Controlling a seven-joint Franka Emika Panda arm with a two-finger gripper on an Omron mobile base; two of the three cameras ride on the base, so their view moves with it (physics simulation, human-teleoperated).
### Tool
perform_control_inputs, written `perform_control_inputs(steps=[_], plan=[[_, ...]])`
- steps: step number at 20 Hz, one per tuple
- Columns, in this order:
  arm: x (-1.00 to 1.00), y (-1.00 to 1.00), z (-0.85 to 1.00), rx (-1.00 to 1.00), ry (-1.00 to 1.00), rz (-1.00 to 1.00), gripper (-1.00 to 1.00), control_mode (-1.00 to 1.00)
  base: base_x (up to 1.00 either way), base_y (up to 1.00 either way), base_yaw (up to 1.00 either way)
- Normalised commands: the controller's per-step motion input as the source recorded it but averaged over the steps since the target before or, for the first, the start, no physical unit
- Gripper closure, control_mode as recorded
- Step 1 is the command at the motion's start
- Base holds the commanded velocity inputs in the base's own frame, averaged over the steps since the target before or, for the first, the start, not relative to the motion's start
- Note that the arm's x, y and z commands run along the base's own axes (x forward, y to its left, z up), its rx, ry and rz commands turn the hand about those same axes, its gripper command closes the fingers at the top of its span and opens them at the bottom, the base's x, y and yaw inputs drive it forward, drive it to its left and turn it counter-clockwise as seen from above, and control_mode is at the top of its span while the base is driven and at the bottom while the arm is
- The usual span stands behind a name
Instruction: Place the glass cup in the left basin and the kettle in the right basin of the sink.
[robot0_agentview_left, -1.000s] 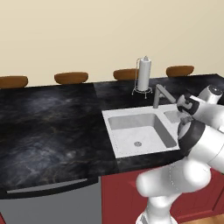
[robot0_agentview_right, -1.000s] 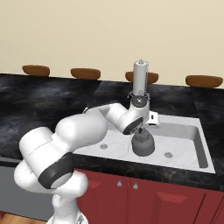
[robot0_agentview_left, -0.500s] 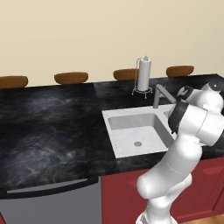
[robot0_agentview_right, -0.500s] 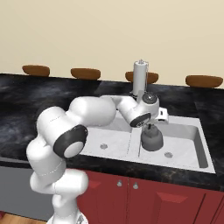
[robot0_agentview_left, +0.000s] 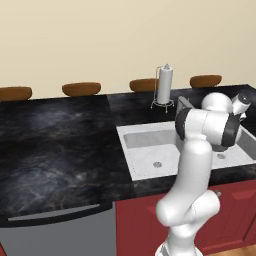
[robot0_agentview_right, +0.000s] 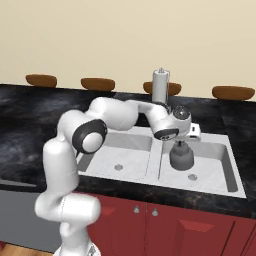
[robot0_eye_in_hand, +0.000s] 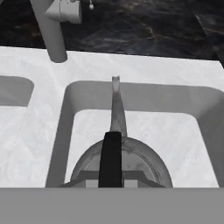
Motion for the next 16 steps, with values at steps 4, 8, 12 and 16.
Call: perform_control_inputs(steps=[4, 8, 12, 16], plan=[[0.04, -0.29, -0.17, 0.03, 0.00, 0.00, 1.00, -1.00, 0.00, 0.00, 0.00], [0.01, -0.23, -0.19, 0.04, 0.00, 0.00, 1.00, -1.00, 0.00, 0.00, 0.00], [0.14, -0.09, -0.26, 0.00, 0.00, 0.00, 1.00, -1.00, 0.00, 0.00, 0.00], [0.28, -0.01, -0.29, 0.00, 0.00, 0.00, 1.00, -1.00, 0.00, 0.00, 0.00]])
